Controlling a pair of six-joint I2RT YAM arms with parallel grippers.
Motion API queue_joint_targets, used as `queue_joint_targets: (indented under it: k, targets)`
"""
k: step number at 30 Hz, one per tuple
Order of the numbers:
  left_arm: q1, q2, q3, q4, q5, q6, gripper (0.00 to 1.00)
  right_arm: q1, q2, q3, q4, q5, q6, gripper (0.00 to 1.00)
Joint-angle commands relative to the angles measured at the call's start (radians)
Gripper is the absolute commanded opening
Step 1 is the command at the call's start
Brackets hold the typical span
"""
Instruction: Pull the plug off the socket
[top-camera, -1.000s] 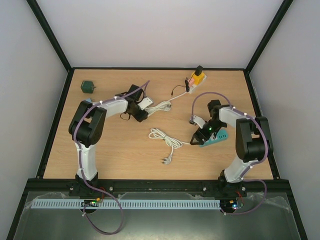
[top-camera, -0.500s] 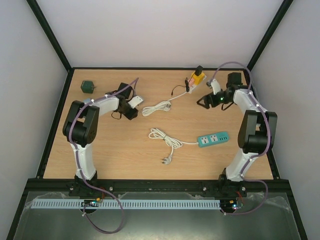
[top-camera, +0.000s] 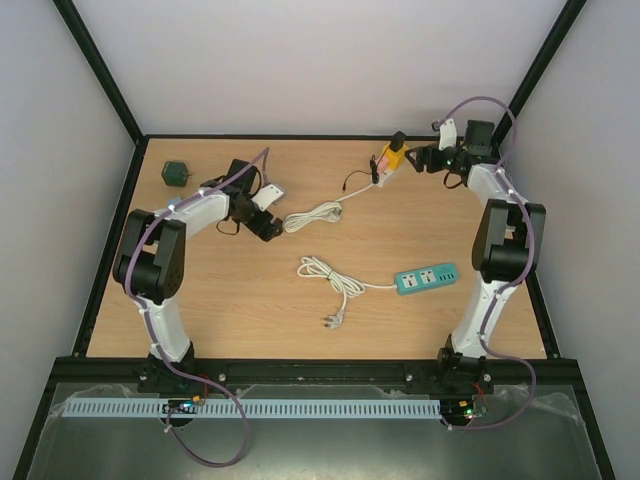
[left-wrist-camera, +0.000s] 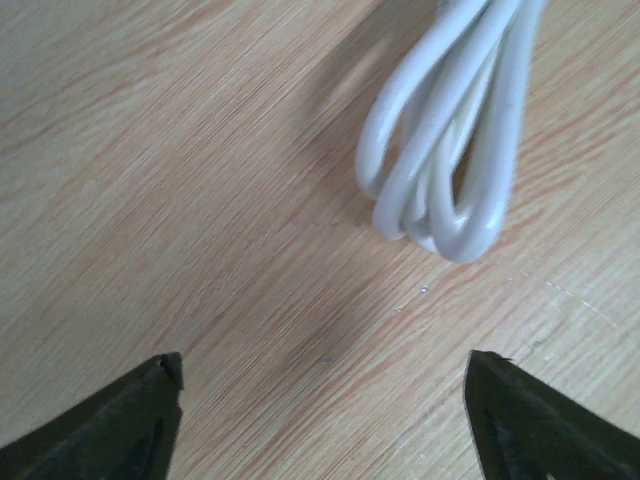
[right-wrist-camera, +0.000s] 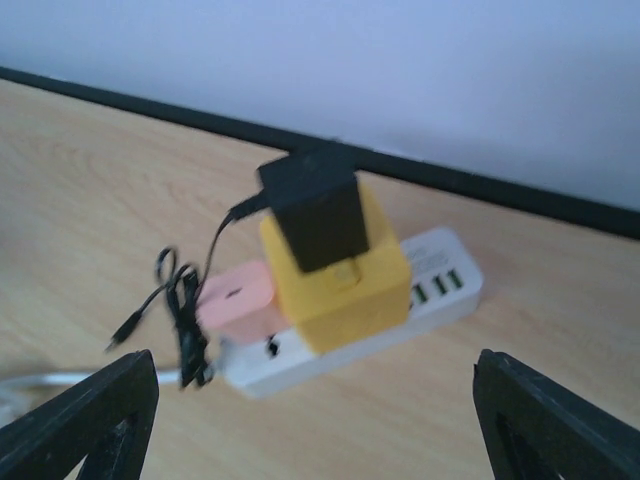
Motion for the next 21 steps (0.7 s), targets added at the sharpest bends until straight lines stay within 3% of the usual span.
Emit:
queue_joint_targets:
  k: [1,12,21]
  targets:
    - [-0.001,-0.062,-0.018,-0.001,0.033,-0.007,0.99,0.012,0.120,0.144,0.011,0.009,-0.015,0.86]
    - [0.018,-0.136,-0.049,0.035,0.037,-0.050,1.00,0.049,0.266,0.291,-0.099,-0.021,-0.129,0.87]
    - [0.022,-0.165,-0.060,0.053,0.038,-0.050,1.00,0.087,0.335,0.359,-0.136,0.019,-0.169,0.78]
